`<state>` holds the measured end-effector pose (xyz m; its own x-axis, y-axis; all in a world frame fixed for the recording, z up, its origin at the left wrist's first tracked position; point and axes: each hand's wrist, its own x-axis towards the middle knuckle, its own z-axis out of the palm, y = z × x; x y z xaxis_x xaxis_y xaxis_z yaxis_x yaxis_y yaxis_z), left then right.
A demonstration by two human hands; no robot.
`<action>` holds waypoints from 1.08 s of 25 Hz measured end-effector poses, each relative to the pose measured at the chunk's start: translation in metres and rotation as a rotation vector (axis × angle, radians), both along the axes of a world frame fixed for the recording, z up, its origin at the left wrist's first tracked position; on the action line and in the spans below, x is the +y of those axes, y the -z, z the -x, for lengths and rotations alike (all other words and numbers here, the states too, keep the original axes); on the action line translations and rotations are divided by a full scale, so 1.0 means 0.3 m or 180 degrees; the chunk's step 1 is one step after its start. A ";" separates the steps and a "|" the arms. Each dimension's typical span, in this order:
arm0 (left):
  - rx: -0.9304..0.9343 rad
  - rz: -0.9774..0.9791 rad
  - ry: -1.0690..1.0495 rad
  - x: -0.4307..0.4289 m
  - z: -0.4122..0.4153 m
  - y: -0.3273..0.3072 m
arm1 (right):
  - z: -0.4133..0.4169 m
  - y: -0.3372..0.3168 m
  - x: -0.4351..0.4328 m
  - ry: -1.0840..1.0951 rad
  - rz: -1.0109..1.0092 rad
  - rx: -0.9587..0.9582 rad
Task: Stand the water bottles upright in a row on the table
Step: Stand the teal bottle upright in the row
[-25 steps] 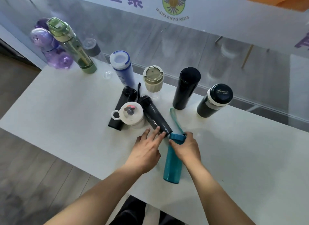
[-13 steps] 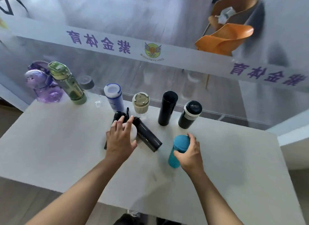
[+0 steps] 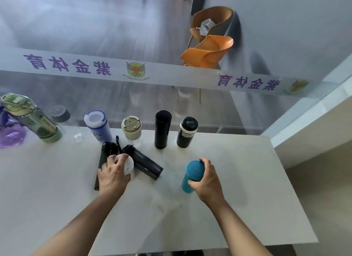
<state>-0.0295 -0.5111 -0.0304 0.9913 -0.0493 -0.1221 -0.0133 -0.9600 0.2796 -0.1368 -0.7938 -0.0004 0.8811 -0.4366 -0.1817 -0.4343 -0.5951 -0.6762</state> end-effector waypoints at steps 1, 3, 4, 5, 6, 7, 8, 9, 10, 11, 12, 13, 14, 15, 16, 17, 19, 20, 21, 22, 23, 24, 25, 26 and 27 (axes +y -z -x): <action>0.0025 0.0037 0.0015 -0.004 0.011 0.001 | 0.001 0.000 -0.007 0.0006 0.0039 -0.0022; 0.0079 0.0152 0.0026 -0.014 0.037 0.003 | -0.006 0.004 -0.020 0.0023 0.0065 -0.0066; 0.0101 0.0230 0.0031 -0.020 0.052 0.007 | -0.013 0.013 -0.026 0.0029 0.0044 -0.0066; 0.0121 0.0319 0.0049 -0.028 0.073 0.015 | -0.019 0.021 -0.029 0.0029 0.0016 -0.0073; 0.0132 0.0406 0.0103 -0.042 0.099 0.022 | -0.023 0.026 -0.035 0.0034 -0.0005 -0.0108; 0.0134 0.0464 0.0182 -0.061 0.125 0.023 | -0.027 0.029 -0.042 0.0037 -0.0020 -0.0156; 0.0149 0.0481 0.0233 -0.084 0.146 0.021 | -0.036 0.030 -0.053 0.0029 -0.0034 -0.0184; 0.0183 0.0471 0.0255 -0.111 0.160 0.017 | -0.047 0.035 -0.066 0.0019 -0.0060 -0.0182; 0.0224 0.0448 0.0259 -0.143 0.174 0.013 | -0.055 0.041 -0.086 0.0006 -0.0086 -0.0168; 0.0247 0.0419 0.0279 -0.177 0.188 0.010 | -0.064 0.044 -0.108 -0.0001 -0.0108 -0.0173; 0.0255 0.0391 0.0321 -0.213 0.203 0.008 | -0.075 0.046 -0.135 -0.0011 -0.0130 -0.0194; 0.0271 0.0382 0.0348 -0.254 0.218 0.005 | -0.086 0.047 -0.169 -0.0028 -0.0145 -0.0208; 0.0278 0.0406 0.0350 -0.299 0.226 0.003 | -0.099 0.047 -0.208 -0.0052 -0.0153 -0.0225; 0.0287 0.0441 0.0330 -0.351 0.232 0.001 | -0.113 0.050 -0.257 -0.0078 -0.0164 -0.0234; 0.0293 0.0461 0.0306 -0.400 0.237 -0.003 | -0.126 0.053 -0.304 -0.0090 -0.0185 -0.0228; 0.0275 0.0466 0.0293 -0.449 0.237 -0.009 | -0.142 0.054 -0.352 -0.0098 -0.0206 -0.0221; 0.0247 0.0501 0.0244 -0.552 0.228 -0.022 | -0.178 0.056 -0.450 -0.0157 -0.0213 -0.0214; 0.0243 0.0537 0.0204 -0.609 0.220 -0.028 | -0.200 0.058 -0.502 -0.0205 -0.0206 -0.0217; 0.0247 0.0562 0.0181 -0.660 0.213 -0.033 | -0.221 0.057 -0.546 -0.0241 -0.0204 -0.0215; 0.0247 0.0558 0.0167 -0.707 0.208 -0.039 | -0.244 0.057 -0.586 -0.0270 -0.0212 -0.0217; 0.0244 0.0524 0.0155 -0.753 0.200 -0.043 | -0.270 0.057 -0.624 -0.0301 -0.0232 -0.0225; 0.0237 0.0483 0.0154 -0.793 0.192 -0.046 | -0.294 0.058 -0.654 -0.0333 -0.0265 -0.0229; 0.0239 0.0454 0.0161 -0.833 0.185 -0.046 | -0.319 0.059 -0.679 -0.0379 -0.0297 -0.0226; 0.0245 0.0445 0.0172 -0.867 0.178 -0.050 | -0.344 0.058 -0.695 -0.0428 -0.0315 -0.0222; 0.0262 0.0452 0.0166 -0.897 0.171 -0.053 | -0.367 0.058 -0.704 -0.0479 -0.0323 -0.0216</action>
<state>-0.0808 -0.7803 -0.0146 0.9738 -0.1231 -0.1910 -0.0336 -0.9094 0.4146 -0.0266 -1.0050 -0.0178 0.9468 -0.2814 -0.1559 -0.2968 -0.5772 -0.7607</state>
